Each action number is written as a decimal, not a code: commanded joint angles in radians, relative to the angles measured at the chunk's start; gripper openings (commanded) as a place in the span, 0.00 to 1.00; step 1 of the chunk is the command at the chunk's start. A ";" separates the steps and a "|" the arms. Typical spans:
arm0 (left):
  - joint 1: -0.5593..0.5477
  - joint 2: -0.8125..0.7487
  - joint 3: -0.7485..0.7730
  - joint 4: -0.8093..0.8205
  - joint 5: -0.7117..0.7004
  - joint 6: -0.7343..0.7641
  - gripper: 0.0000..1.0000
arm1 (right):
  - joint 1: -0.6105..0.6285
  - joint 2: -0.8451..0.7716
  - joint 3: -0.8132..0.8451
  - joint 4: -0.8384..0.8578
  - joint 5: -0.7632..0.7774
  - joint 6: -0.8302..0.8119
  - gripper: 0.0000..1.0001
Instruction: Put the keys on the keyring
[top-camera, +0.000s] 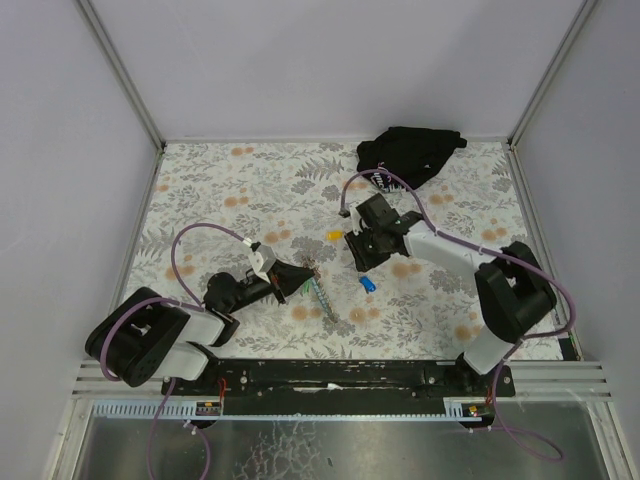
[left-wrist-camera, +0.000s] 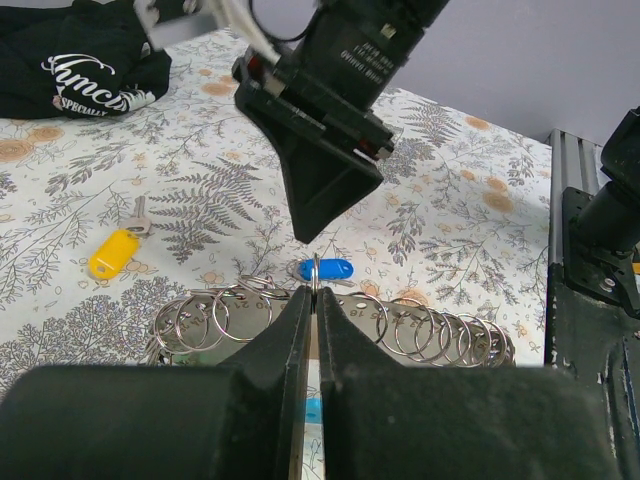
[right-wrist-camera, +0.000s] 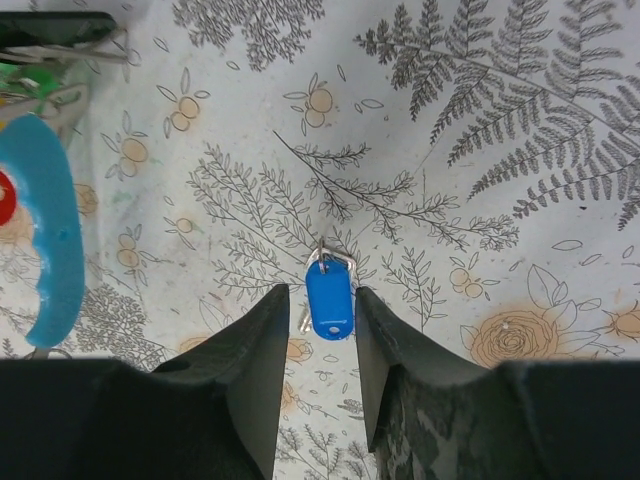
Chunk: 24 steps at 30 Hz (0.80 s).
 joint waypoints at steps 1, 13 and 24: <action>0.006 -0.025 0.005 0.053 -0.025 0.027 0.01 | 0.009 0.096 0.124 -0.203 -0.015 -0.066 0.40; 0.007 -0.024 0.006 0.044 -0.032 0.032 0.01 | 0.027 0.234 0.253 -0.245 -0.014 -0.080 0.33; 0.007 -0.024 0.008 0.041 -0.031 0.032 0.01 | 0.034 0.289 0.284 -0.266 -0.014 -0.087 0.24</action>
